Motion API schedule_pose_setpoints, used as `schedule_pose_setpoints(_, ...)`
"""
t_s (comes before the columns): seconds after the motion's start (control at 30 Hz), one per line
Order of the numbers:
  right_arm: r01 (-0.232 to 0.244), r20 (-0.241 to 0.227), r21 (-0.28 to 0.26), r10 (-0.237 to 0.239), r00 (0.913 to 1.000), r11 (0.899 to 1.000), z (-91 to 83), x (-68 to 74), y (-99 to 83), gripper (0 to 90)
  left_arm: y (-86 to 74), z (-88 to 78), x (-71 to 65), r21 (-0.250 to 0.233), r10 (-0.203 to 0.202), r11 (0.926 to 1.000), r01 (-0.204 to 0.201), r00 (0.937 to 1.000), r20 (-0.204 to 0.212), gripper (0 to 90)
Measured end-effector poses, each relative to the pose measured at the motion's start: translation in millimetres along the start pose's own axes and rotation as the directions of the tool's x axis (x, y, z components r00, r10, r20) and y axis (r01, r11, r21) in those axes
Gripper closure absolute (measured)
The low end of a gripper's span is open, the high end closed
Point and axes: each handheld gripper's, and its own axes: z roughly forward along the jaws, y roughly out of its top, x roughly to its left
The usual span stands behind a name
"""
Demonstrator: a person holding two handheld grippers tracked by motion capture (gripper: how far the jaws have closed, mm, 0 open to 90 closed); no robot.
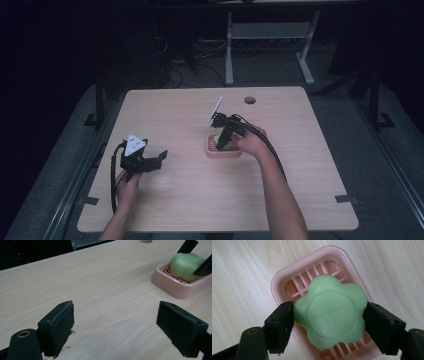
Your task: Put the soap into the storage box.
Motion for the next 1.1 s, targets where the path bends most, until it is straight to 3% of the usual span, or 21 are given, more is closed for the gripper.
schedule_pose_setpoints(1.1, -0.039, -0.014, -0.102, 0.037, 0.9992, 0.994, -25.6, 0.7, -19.2, 23.6, 0.2, -0.7, -1.0, -0.001, -0.004, 1.0, 0.004, 1.0, 0.005, 14.3)
